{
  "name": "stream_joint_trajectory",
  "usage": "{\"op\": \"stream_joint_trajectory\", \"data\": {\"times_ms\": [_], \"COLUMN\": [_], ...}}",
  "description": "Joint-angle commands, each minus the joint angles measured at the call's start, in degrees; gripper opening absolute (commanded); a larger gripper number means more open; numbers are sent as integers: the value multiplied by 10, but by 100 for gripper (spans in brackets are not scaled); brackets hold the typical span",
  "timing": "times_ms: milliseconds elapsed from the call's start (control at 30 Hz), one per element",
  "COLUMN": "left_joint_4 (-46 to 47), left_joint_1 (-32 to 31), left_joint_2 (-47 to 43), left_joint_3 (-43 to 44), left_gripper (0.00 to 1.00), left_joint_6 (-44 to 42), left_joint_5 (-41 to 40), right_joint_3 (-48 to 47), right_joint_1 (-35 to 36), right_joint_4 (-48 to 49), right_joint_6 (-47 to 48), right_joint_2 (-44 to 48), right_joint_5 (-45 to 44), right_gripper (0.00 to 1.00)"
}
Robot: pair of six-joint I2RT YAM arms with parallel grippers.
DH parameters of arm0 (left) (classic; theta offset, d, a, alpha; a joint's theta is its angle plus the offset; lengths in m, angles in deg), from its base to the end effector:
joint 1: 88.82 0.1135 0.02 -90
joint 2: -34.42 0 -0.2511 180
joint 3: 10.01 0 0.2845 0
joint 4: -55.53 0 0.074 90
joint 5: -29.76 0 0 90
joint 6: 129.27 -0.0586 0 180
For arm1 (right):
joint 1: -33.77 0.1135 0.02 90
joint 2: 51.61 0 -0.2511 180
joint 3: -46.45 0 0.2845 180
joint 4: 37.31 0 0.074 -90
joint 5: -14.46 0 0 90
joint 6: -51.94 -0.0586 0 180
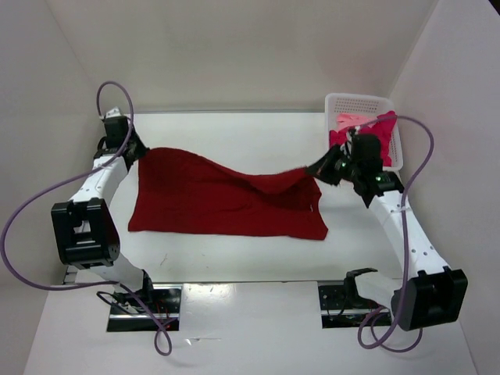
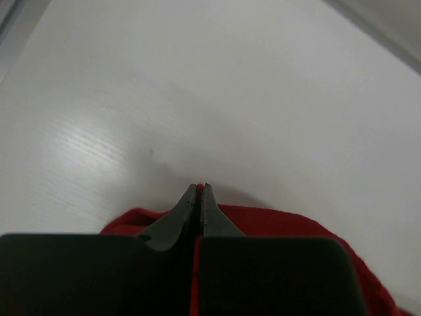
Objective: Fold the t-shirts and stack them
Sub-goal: Fold the other side of the tshirt into a rectangle
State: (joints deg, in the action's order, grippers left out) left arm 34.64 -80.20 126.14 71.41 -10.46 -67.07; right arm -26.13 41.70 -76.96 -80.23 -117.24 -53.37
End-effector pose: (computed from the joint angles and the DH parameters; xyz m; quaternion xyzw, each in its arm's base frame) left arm 0.4147 0.0699 0.2452 -0.3067 0.8143 -0.0348 0.4916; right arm 0.3008 0.0642 0.3074 0.1654 0.8502 0.3521 0.3548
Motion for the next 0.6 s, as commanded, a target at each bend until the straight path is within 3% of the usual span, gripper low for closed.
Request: {"op": "stream_joint_trajectory", "data": {"times_ms": [0, 133, 500, 567], "left_joint_4": [12, 12, -13, -9], "left_joint_1": [4, 12, 12, 12], "left_joint_2": [-22, -49, -101, -108], "left_joint_3": [-45, -84, -66, -83], "left_gripper": [0, 0, 0, 1], "left_joint_6": [2, 2, 8, 8], "left_joint_5": [-16, -36, -44, -50], "right_joint_3": [102, 118, 45, 50], "right_joint_1": [-13, -13, -13, -13], "right_joint_4": [-55, -88, -187, -194], "right_joint_6": [19, 19, 45, 60], "right_joint_2": [-3, 29, 89, 89], "right_joint_5": [-45, -87, -64, -99], "right_gripper": [0, 0, 0, 0]}}
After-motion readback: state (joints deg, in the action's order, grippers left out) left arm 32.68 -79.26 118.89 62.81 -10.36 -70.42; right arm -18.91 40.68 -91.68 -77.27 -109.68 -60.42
